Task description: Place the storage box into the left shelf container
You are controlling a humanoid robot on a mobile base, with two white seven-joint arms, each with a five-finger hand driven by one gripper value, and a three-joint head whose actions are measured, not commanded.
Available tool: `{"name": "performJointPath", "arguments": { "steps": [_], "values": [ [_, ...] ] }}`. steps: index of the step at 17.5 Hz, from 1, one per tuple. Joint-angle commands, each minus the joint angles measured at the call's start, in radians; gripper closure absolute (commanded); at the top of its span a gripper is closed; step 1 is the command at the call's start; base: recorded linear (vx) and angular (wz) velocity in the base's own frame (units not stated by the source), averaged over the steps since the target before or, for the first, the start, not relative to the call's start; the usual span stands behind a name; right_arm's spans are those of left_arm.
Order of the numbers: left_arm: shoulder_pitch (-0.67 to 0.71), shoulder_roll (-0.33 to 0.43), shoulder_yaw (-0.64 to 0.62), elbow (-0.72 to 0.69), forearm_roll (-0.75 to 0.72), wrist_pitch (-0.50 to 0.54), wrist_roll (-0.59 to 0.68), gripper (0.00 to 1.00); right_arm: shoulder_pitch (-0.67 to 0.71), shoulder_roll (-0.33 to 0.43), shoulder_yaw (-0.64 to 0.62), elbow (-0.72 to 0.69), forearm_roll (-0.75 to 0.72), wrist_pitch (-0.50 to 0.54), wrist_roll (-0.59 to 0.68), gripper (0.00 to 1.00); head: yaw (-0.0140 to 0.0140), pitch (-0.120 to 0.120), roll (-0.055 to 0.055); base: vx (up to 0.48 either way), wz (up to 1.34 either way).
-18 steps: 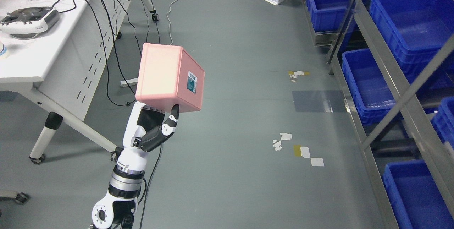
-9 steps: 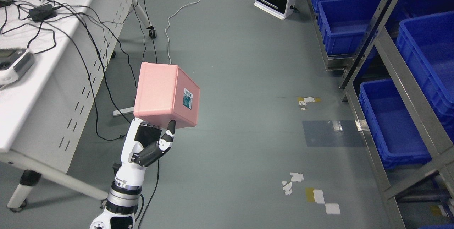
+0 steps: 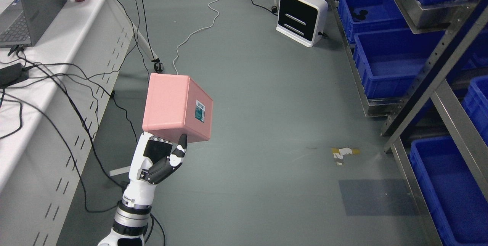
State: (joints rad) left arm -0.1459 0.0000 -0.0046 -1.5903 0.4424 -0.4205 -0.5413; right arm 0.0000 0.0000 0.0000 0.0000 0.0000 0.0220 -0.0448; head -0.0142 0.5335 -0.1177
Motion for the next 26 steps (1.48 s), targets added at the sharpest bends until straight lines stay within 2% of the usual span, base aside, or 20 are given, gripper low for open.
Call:
{"name": "performJointPath", "arguments": {
  "steps": [1, 12, 22, 26],
  "values": [
    [0.020, 0.017, -0.018, 0.001, 0.002, -0.007, -0.003, 0.97, -0.001, -0.018, -0.005, -0.017, 0.000, -0.001, 0.000, 0.00, 0.0000, 0.000, 0.000, 0.583, 0.04],
    [0.082, 0.017, -0.049, 0.009, 0.002, -0.014, -0.051, 0.97, 0.000, -0.018, -0.005, -0.017, 0.000, -0.001, 0.000, 0.00, 0.0000, 0.000, 0.000, 0.578, -0.11],
    [0.118, 0.017, -0.092, 0.030, 0.002, -0.017, -0.074, 0.96, 0.000, -0.018, -0.005, -0.017, 0.000, -0.001, 0.000, 0.00, 0.0000, -0.002, 0.000, 0.334, -1.01],
    [0.166, 0.017, -0.091, 0.030, 0.002, -0.049, -0.149, 0.97, 0.000, -0.018, -0.005, -0.017, 0.000, -0.001, 0.000, 0.00, 0.0000, -0.002, 0.000, 0.185, -1.16]
  ]
}}
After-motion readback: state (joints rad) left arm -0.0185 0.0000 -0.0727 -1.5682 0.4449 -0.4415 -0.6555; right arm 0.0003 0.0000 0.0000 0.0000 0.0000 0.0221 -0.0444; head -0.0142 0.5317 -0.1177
